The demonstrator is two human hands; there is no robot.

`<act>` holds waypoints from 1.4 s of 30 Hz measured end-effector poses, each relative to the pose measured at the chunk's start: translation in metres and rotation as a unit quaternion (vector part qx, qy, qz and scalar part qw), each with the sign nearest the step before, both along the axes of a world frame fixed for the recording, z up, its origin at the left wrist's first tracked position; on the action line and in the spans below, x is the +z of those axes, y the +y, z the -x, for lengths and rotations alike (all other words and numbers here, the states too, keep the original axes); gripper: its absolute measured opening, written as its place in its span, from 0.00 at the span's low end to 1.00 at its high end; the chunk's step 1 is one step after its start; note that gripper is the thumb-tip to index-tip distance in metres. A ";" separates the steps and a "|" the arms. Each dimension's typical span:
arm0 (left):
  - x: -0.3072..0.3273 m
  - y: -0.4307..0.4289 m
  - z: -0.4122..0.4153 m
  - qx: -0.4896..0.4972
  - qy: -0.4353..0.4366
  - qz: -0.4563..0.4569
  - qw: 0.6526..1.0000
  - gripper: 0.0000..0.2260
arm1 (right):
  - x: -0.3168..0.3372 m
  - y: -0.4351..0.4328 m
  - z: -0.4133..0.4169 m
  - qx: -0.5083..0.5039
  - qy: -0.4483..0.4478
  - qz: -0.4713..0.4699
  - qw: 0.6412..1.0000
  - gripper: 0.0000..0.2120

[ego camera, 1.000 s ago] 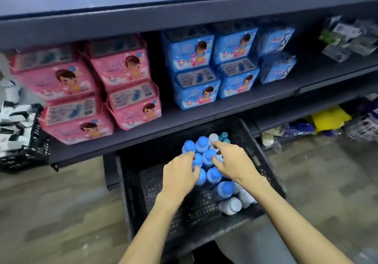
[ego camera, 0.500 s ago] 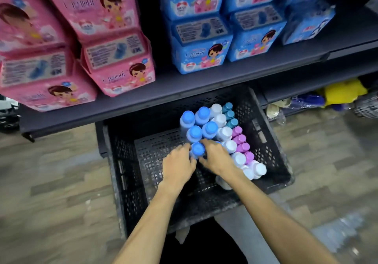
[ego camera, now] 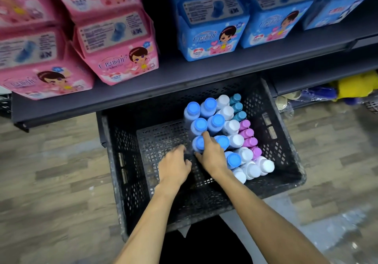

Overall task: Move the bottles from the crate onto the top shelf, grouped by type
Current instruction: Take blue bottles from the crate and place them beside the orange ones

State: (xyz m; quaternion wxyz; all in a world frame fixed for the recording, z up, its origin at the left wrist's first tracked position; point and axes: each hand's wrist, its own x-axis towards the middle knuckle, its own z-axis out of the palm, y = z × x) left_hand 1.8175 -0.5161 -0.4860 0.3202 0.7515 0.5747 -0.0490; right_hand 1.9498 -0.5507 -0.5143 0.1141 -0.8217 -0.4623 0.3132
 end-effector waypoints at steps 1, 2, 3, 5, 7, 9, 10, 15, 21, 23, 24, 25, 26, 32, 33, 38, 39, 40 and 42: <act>-0.002 0.000 0.003 0.004 0.004 0.003 1.000 0.13 | -0.002 -0.001 0.002 -0.008 0.002 -0.011 1.000 0.27; -0.003 0.000 0.005 0.007 0.008 0.005 1.000 0.13 | -0.003 -0.001 0.003 -0.016 0.005 -0.018 1.000 0.28; -0.005 0.000 0.007 0.008 0.011 0.006 1.000 0.13 | -0.005 -0.001 0.003 -0.024 0.007 -0.020 0.999 0.29; -0.006 0.000 0.009 0.011 0.013 0.004 1.000 0.14 | -0.007 0.000 0.003 -0.044 0.014 -0.015 0.999 0.28; -0.006 0.000 0.009 0.013 0.012 0.003 1.000 0.14 | -0.009 0.001 0.002 -0.061 0.024 -0.009 0.998 0.27; -0.005 0.000 0.008 0.014 0.009 0.004 1.000 0.13 | -0.010 0.002 0.002 -0.073 0.030 -0.009 0.997 0.26; -0.004 0.001 0.007 0.014 0.007 0.004 1.000 0.13 | -0.010 0.002 0.001 -0.075 0.031 -0.010 0.997 0.26; 0.003 0.009 0.009 0.020 -0.008 -0.007 1.000 0.13 | 0.000 0.006 -0.003 -0.063 0.020 -0.019 0.998 0.29; 0.025 0.022 0.008 0.016 -0.026 -0.039 0.999 0.16 | 0.060 0.018 -0.009 -0.058 -0.003 -0.094 0.994 0.19; 0.039 0.029 0.006 0.004 -0.035 -0.057 0.998 0.14 | 0.088 0.024 -0.014 -0.041 -0.006 -0.126 0.991 0.20; 0.046 0.034 0.006 -0.006 -0.039 -0.066 0.997 0.14 | 0.103 0.028 -0.016 -0.035 -0.009 -0.139 0.990 0.21; 0.055 0.039 0.006 -0.018 -0.043 -0.077 0.996 0.14 | 0.119 0.032 -0.018 -0.033 -0.015 -0.153 0.988 0.22; 0.064 0.045 0.006 -0.029 -0.047 -0.090 0.994 0.14 | 0.136 0.037 -0.020 -0.029 -0.020 -0.168 0.985 0.23; 0.134 0.084 0.004 -0.056 -0.072 -0.172 0.981 0.15 | 0.230 0.062 -0.028 0.019 -0.029 -0.263 0.964 0.23; 0.147 0.090 0.004 -0.062 -0.073 -0.190 0.977 0.15 | 0.246 0.066 -0.029 0.028 -0.039 -0.281 0.958 0.23; 0.206 0.107 0.005 -0.100 -0.081 -0.311 0.942 0.09 | 0.327 0.079 -0.034 0.076 -0.061 -0.340 0.935 0.18; 0.217 0.109 0.006 -0.104 -0.086 -0.326 0.935 0.09 | 0.343 0.080 -0.035 0.085 -0.063 -0.352 0.930 0.16; 0.229 0.111 0.008 -0.107 -0.092 -0.340 0.930 0.09 | 0.359 0.082 -0.035 0.094 -0.066 -0.363 0.925 0.15; 0.252 0.116 0.013 -0.114 -0.102 -0.362 0.919 0.08 | 0.388 0.084 -0.035 0.107 -0.073 -0.376 0.918 0.14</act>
